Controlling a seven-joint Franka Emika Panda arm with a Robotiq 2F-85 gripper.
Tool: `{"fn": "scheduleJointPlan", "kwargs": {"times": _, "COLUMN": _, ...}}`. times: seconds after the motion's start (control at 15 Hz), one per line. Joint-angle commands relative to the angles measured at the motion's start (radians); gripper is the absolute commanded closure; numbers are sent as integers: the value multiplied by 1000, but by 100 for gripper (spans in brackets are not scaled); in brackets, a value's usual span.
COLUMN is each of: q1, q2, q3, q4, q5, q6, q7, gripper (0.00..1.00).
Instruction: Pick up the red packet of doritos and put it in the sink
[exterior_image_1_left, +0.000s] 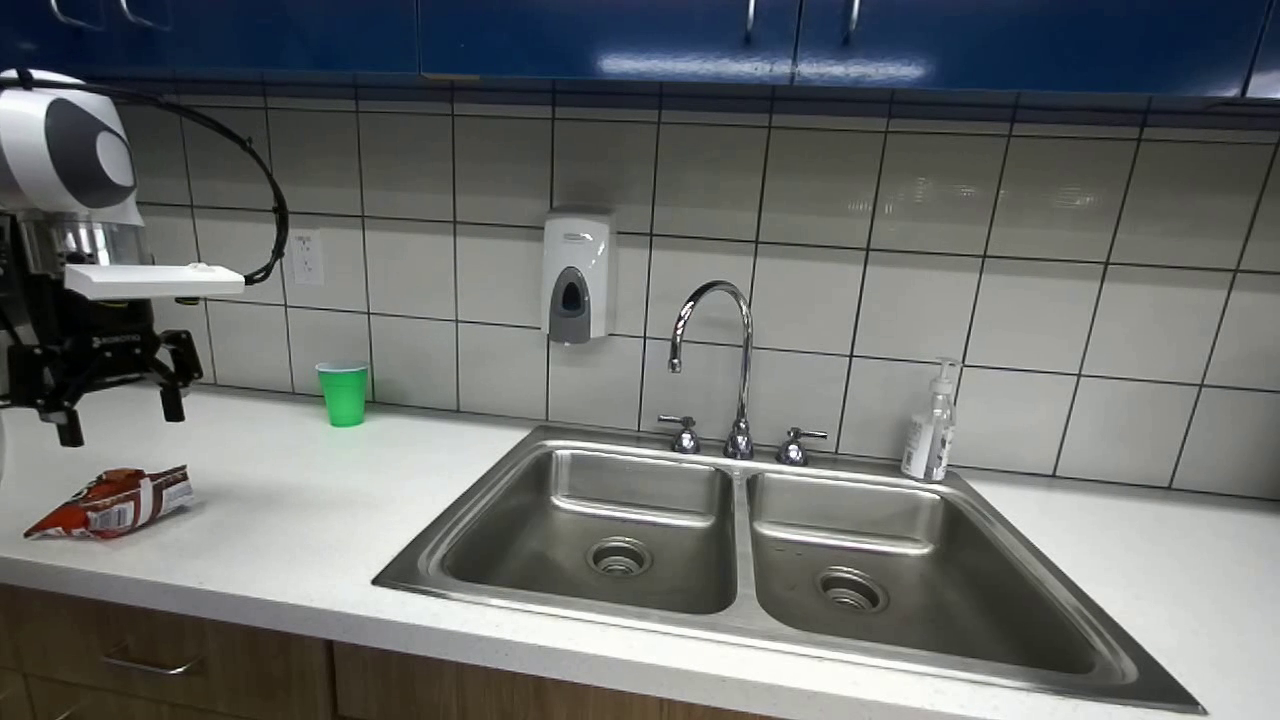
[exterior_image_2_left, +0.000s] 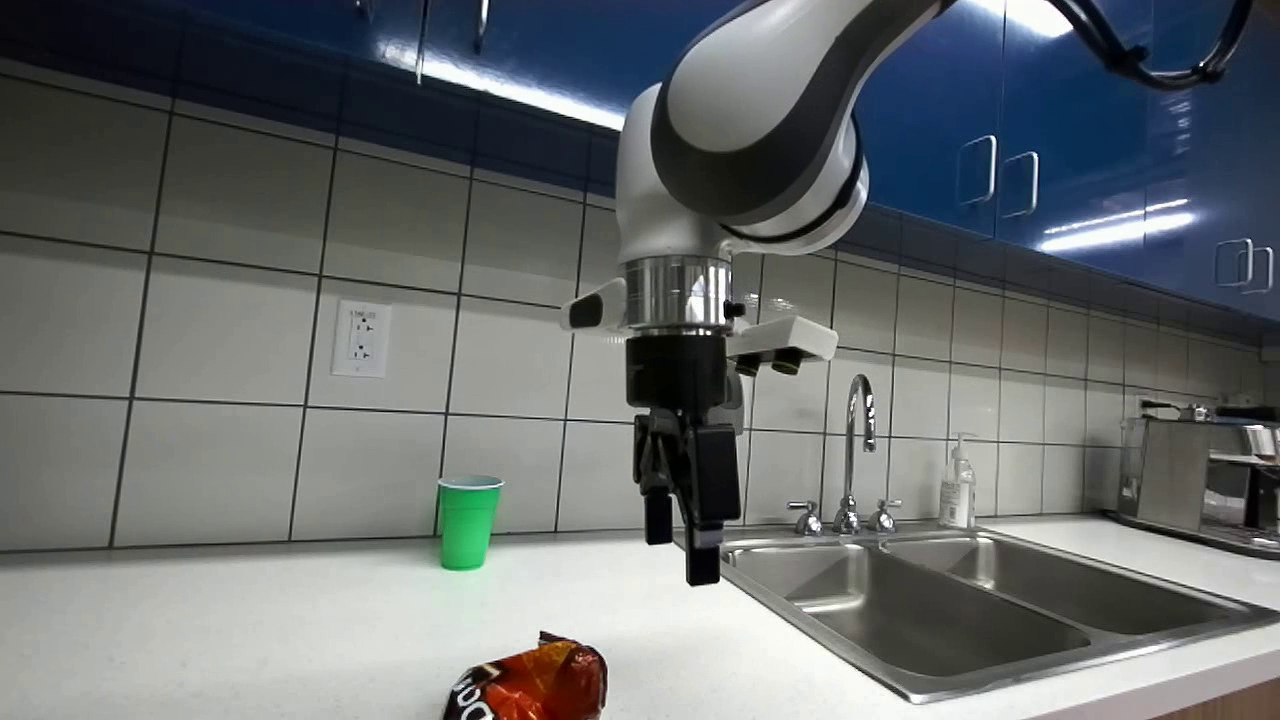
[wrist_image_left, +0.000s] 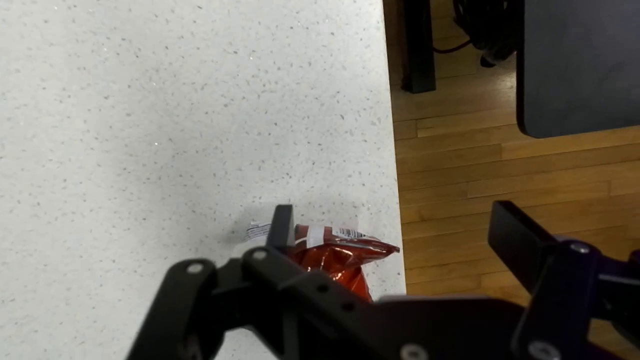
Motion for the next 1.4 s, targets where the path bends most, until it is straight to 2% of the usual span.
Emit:
{"fn": "scheduleJointPlan", "kwargs": {"times": 0.0, "q1": 0, "q2": 34, "q3": 30, "q4": 28, "q5": -19, "q6": 9, "q7": -26, "gripper": 0}}
{"fn": "scheduleJointPlan", "kwargs": {"times": 0.53, "q1": 7, "q2": 105, "q3": 72, "q4": 64, "q5": -37, "q6": 45, "q7": -4, "gripper": 0}}
{"fn": "scheduleJointPlan", "kwargs": {"times": 1.33, "q1": 5, "q2": 257, "q3": 93, "q4": 151, "q5": -108, "q6": 80, "q7": 30, "gripper": 0}}
